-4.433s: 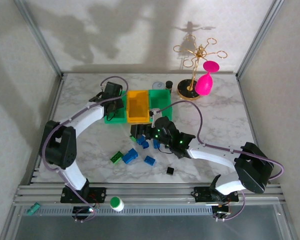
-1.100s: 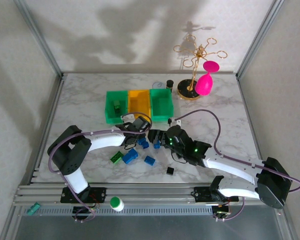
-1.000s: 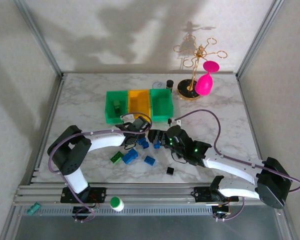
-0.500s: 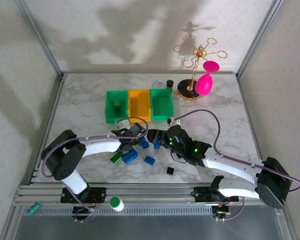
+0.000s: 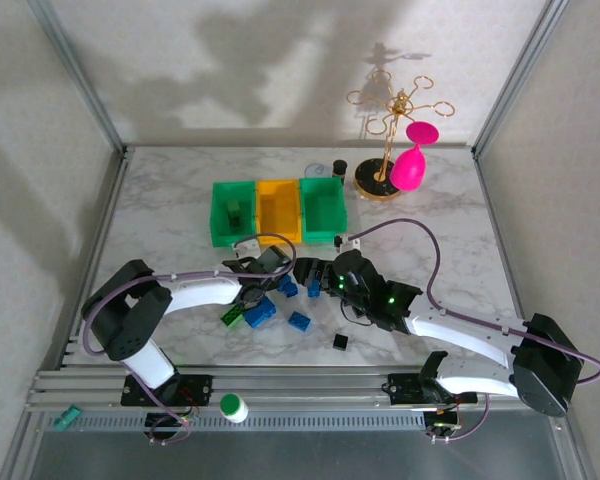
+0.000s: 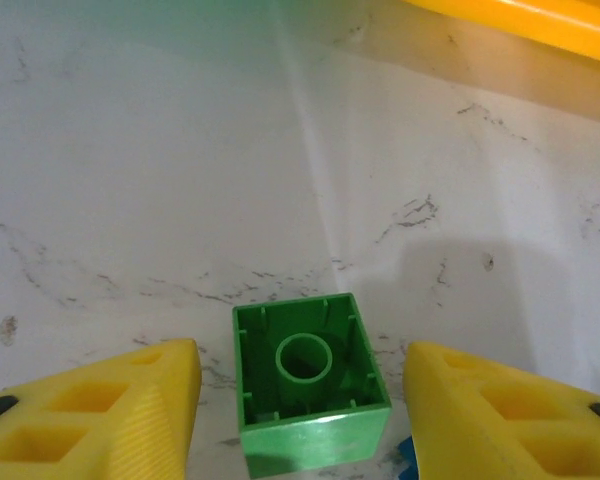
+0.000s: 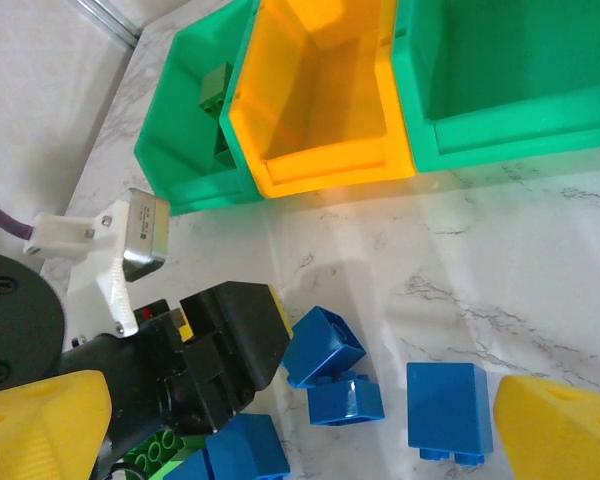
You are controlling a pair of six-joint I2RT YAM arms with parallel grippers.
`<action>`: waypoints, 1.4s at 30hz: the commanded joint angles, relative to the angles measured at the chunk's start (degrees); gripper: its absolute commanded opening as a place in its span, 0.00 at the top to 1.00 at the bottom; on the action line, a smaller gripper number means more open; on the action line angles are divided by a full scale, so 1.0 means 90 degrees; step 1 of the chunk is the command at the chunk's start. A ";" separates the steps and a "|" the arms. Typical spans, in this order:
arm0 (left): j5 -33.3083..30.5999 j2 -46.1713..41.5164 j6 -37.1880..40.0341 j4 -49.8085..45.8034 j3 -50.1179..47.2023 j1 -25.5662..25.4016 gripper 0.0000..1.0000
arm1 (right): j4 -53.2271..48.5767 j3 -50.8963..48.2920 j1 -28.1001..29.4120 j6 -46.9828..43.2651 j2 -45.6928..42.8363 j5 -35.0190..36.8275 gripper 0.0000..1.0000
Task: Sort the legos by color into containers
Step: Rotate the lego at the center of the table, then pick up the lego from the center of the table.
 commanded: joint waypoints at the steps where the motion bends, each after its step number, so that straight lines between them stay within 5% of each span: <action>1: 0.0051 0.0203 0.0013 -0.0007 0.0131 -0.0062 0.46 | 0.0078 -0.0053 -0.0042 0.0080 -0.0004 0.0114 0.01; 20: -0.0104 0.0034 0.0025 -0.0131 0.0055 -0.0062 0.65 | 0.0152 -0.0024 -0.0065 0.0051 0.0117 0.0084 0.01; 30: -0.0799 -0.0565 0.0390 -0.0812 0.0429 0.0012 0.65 | 0.0202 0.0094 -0.0070 -0.0022 0.0249 0.0020 0.01; 42: -0.0896 -0.0588 0.1564 -0.1040 0.1748 0.1406 0.64 | 0.0618 0.0470 -0.0114 -0.0262 0.0891 -0.0083 0.01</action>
